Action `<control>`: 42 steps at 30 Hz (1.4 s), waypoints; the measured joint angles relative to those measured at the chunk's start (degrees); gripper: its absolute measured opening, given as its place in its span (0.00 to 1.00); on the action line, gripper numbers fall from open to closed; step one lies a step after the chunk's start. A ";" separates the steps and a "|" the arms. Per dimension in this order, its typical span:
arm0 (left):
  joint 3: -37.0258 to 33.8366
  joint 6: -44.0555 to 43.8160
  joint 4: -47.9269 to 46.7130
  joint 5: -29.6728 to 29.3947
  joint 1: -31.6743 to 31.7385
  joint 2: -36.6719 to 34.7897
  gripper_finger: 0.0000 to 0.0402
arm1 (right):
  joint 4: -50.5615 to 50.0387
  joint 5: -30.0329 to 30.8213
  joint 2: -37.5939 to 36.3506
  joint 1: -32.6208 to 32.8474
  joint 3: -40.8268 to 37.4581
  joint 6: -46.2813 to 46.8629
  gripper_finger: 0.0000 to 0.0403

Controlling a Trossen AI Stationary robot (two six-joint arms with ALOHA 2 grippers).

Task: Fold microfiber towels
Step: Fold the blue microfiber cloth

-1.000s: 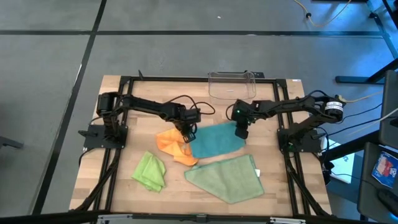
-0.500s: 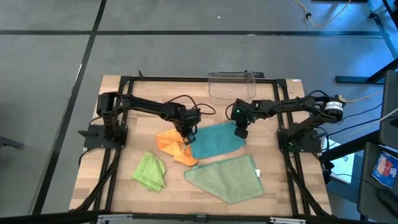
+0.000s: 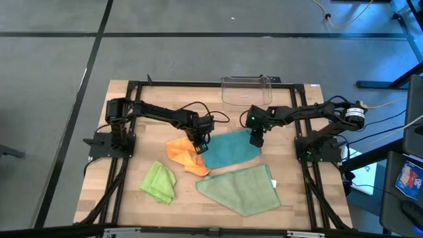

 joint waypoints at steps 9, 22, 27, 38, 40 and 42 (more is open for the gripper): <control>0.00 0.18 1.37 -0.28 0.01 0.23 0.17 | -0.02 0.00 0.00 0.02 0.00 0.11 0.38; 0.02 0.17 0.81 -2.46 0.03 -0.32 0.00 | 0.04 1.90 -0.01 0.02 0.00 1.29 0.02; 0.02 0.15 0.75 -2.46 0.03 -0.38 0.00 | -0.39 1.90 0.00 0.02 0.11 1.31 0.03; 0.04 0.19 0.19 -2.79 0.70 -4.23 0.00 | -4.21 2.12 -0.02 0.02 4.59 -0.26 0.01; 0.06 0.67 0.35 -2.92 1.13 -4.05 0.00 | -3.46 2.14 -0.02 0.00 4.59 -0.27 0.01; 0.05 1.53 0.22 -3.67 1.58 -3.62 0.00 | -2.61 2.14 -0.02 0.02 4.59 -0.24 0.01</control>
